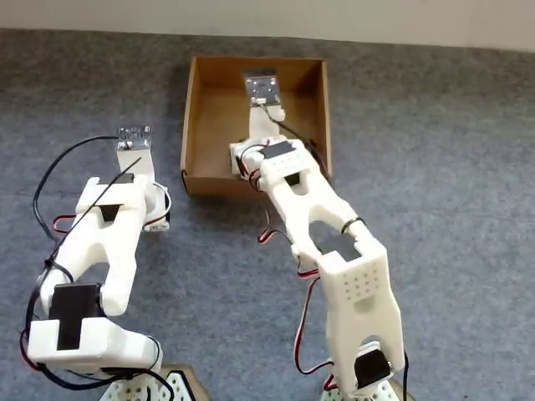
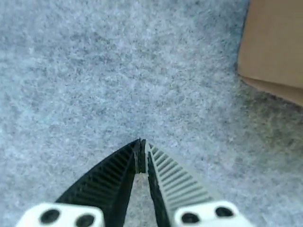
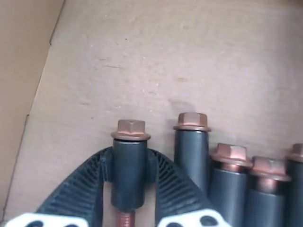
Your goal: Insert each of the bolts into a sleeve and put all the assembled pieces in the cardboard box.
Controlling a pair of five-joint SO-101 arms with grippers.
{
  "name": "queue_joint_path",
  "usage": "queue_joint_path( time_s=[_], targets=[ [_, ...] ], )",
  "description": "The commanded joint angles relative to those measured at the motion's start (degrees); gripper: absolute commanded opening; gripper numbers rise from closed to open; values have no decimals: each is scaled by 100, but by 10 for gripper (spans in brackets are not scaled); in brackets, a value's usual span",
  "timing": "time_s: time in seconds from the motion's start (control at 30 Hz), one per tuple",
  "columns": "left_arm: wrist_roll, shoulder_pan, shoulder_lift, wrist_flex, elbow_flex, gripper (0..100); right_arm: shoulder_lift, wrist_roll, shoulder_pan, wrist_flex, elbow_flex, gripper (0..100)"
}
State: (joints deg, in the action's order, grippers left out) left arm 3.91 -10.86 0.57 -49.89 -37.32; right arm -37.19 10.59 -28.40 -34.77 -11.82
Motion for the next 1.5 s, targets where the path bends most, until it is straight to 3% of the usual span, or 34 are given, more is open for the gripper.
queue_joint_path(
  time_s=[0.0, 0.3, 0.47, 0.7, 0.97, 1.13, 1.47],
  targets=[
    [-26, -4, 22, 88, 13, 34, 22, -62, -31, -13, -233, 5],
    [-26, -4, 22, 88, 13, 34, 66, -53, -31, -171, -242, 91],
    [-26, -4, 22, 88, 13, 34, 75, -53, -13, -233, -541, 91],
    [-26, -4, 22, 88, 13, 34, 409, -88, -4, -1138, -1156, 94],
    [-26, -4, 22, 88, 13, 34, 409, -62, -22, -1200, -1121, 96],
    [-26, -4, 22, 88, 13, 34, 400, -62, -31, -1200, -1103, 165],
    [-26, -4, 22, 88, 13, 34, 681, -62, 101, -1851, -1516, 166]
  ],
)
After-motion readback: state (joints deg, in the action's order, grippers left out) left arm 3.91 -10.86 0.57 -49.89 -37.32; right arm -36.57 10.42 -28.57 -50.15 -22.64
